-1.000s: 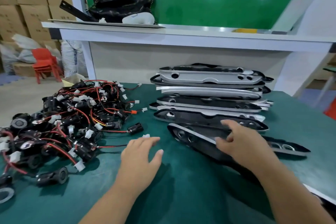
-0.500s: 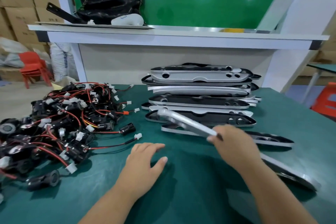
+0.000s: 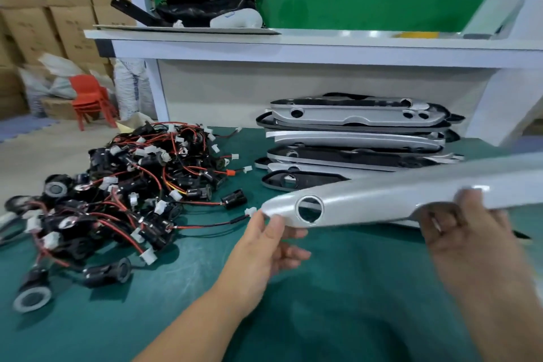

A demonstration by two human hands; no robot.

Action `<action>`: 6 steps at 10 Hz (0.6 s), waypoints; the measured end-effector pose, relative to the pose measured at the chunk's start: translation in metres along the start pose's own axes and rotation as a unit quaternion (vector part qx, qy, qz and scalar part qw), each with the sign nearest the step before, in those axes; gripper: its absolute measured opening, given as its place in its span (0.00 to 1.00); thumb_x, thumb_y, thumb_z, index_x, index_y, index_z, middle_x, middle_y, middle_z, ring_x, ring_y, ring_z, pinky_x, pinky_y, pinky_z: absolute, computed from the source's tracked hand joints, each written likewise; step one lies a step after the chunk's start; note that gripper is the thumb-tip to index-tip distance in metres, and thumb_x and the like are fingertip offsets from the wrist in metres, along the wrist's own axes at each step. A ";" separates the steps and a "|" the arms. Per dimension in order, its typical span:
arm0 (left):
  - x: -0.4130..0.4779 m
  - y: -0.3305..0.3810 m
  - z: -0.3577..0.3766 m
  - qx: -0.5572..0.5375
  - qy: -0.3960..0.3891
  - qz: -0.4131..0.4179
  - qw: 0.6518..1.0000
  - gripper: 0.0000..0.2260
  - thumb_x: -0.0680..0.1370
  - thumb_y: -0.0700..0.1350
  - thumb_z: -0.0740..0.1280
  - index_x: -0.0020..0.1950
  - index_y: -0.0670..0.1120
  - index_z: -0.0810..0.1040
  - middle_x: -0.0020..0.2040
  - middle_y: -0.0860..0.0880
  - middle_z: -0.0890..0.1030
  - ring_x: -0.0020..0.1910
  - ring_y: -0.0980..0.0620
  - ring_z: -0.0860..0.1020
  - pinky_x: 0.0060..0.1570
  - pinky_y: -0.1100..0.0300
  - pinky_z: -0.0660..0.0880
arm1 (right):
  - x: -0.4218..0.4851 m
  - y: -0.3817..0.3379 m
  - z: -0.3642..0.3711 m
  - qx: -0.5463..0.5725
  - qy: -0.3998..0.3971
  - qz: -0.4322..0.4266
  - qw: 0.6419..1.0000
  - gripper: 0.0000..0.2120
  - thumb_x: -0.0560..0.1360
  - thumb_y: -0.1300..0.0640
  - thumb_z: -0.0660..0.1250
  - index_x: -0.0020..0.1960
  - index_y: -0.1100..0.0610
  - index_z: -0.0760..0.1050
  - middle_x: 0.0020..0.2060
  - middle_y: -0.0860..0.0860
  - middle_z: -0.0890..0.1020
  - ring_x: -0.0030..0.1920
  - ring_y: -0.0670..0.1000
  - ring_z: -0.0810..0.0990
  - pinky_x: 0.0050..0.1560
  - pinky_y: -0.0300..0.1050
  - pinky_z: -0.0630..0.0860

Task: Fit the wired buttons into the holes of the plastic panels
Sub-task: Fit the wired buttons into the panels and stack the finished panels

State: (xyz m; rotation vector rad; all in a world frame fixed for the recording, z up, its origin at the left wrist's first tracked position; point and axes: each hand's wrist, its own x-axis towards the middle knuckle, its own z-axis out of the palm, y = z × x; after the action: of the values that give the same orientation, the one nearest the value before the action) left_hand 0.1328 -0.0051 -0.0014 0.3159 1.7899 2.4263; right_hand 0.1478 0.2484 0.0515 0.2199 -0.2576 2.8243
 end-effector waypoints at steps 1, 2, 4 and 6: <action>0.006 0.008 -0.007 -0.086 0.086 0.002 0.993 0.12 0.73 0.53 0.65 0.49 0.46 0.73 0.40 0.48 0.80 0.34 0.54 0.80 0.34 0.62 0.78 | -0.018 0.000 -0.024 -0.397 0.088 0.020 0.913 0.10 0.79 0.64 0.55 0.57 0.68 0.68 0.50 0.67 0.79 0.55 0.64 0.78 0.56 0.46 0.77; 0.008 0.013 -0.015 -0.109 0.140 0.006 0.984 0.05 0.80 0.41 0.61 0.45 0.48 0.72 0.36 0.50 0.81 0.32 0.55 0.79 0.30 0.62 0.77 | -0.023 0.008 -0.040 -0.599 0.117 0.046 0.791 0.18 0.72 0.43 0.63 0.44 0.59 0.75 0.37 0.58 0.85 0.33 0.54 0.84 0.28 0.43 0.78; 0.012 0.022 -0.035 -0.043 0.259 0.030 0.964 0.06 0.82 0.42 0.60 0.48 0.49 0.74 0.45 0.45 0.77 0.38 0.51 0.76 0.42 0.52 0.77 | -0.050 0.022 -0.028 -0.868 -0.027 0.000 0.497 0.26 0.70 0.33 0.54 0.31 0.53 0.76 0.26 0.46 0.81 0.26 0.44 0.78 0.33 0.42 0.73; 0.012 0.016 -0.034 0.000 0.241 0.002 0.970 0.07 0.82 0.42 0.60 0.48 0.48 0.77 0.44 0.43 0.78 0.38 0.48 0.78 0.43 0.49 0.79 | -0.039 0.009 -0.027 -0.964 -0.075 -0.064 0.249 0.38 0.62 0.24 0.52 0.68 0.38 0.64 0.61 0.36 0.67 0.67 0.49 0.65 0.67 0.56 0.58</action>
State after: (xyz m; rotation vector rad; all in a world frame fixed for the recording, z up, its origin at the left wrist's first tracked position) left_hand 0.1141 -0.0395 0.0053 -0.3015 1.9519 2.6726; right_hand 0.1781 0.2342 0.0171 -0.1261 -2.7753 0.4064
